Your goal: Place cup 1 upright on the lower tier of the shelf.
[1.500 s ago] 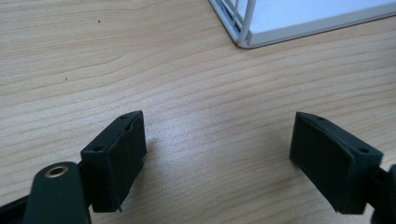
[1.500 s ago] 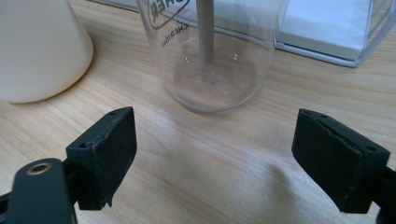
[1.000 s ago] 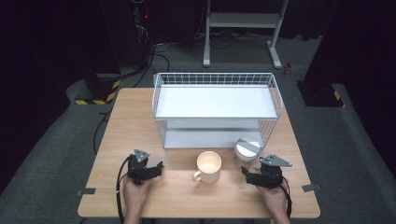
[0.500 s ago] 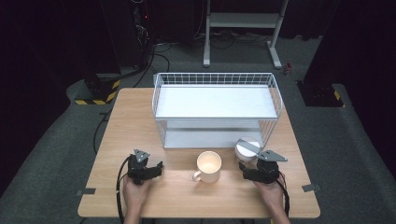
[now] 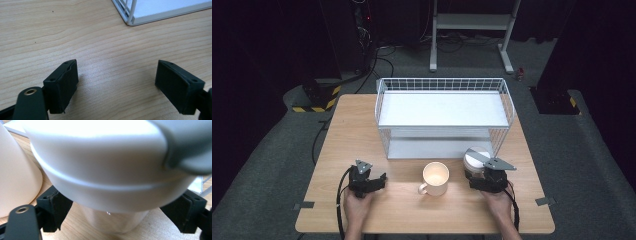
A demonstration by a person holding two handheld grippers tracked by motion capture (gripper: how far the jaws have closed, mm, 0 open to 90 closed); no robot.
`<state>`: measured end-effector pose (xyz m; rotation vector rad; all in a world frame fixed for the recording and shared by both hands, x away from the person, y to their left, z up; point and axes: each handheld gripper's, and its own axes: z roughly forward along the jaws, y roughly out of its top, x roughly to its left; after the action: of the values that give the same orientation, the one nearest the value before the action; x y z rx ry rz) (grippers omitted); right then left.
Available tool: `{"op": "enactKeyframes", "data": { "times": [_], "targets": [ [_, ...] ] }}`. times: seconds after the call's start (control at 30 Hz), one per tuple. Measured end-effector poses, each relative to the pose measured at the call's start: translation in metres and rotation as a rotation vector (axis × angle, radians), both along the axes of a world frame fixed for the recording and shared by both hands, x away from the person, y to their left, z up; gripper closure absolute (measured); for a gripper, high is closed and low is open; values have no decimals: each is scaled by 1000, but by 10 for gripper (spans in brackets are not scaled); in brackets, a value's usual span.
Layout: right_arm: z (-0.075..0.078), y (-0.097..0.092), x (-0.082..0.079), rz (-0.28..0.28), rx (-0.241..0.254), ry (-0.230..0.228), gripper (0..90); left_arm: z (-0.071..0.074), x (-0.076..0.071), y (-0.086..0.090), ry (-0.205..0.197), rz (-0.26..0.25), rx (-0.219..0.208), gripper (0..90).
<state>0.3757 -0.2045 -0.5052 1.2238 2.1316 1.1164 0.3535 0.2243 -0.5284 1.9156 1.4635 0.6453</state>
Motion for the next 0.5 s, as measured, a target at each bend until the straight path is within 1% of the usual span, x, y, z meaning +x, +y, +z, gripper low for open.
{"op": "enactKeyframes", "data": {
  "times": [0.2,0.43,0.5],
  "targets": [
    [3,4,4,2,-15,1,181,0,0,0,0,0,0,187],
    [2,6,7,-3,-11,-10,186,0,0,0,0,0,0,187],
    [2,7,8,-2,-17,-11,187,0,0,0,0,0,0,187]
  ]
}}
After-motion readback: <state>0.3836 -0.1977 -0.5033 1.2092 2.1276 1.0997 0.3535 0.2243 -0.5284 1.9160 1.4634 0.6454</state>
